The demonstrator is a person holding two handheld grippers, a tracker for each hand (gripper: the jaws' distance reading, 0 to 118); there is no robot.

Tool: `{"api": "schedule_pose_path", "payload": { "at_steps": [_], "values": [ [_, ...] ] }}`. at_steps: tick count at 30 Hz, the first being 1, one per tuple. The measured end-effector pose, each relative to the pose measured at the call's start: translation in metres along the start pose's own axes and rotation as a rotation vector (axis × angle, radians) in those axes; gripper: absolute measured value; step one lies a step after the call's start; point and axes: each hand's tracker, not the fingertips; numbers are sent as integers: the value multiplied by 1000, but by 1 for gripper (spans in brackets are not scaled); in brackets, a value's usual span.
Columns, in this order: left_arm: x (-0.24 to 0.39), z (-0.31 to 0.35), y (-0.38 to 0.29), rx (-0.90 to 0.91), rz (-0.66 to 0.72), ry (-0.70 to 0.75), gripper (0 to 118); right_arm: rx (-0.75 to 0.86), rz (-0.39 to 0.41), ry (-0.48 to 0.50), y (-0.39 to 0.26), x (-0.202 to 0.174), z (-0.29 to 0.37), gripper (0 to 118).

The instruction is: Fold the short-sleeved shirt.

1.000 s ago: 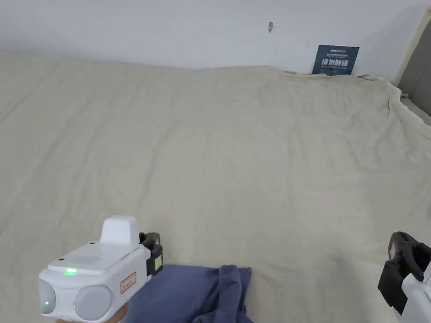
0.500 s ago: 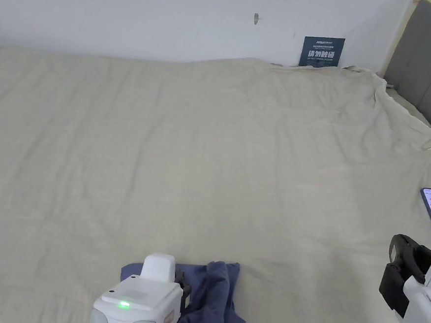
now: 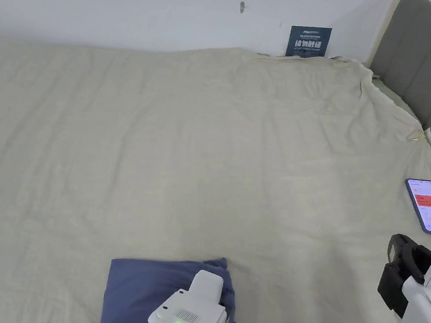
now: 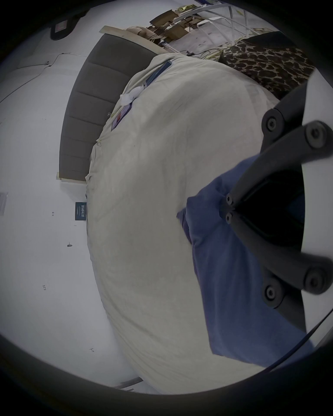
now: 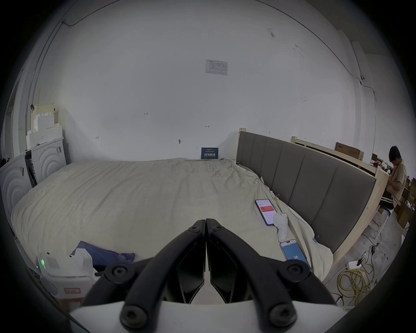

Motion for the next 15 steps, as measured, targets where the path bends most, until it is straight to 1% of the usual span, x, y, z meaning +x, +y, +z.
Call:
{"api": "schedule_pose_path", "payload": {
  "at_steps": [4,8,11,15],
  "values": [
    [6,-1,-1,14,16,-9,0,-6,-2,-2,-2,1,-1,0],
    [8,-3,-5,20,-9,1,0,-10,-4,-2,-2,0,-1,0],
    [3,0,-3,20,-3,-9,0,-8,-5,-1,-2,0,1,0],
    [-6,23,14,94,57,-38,0,4,-4,4,2,-2,3,0]
  ]
}}
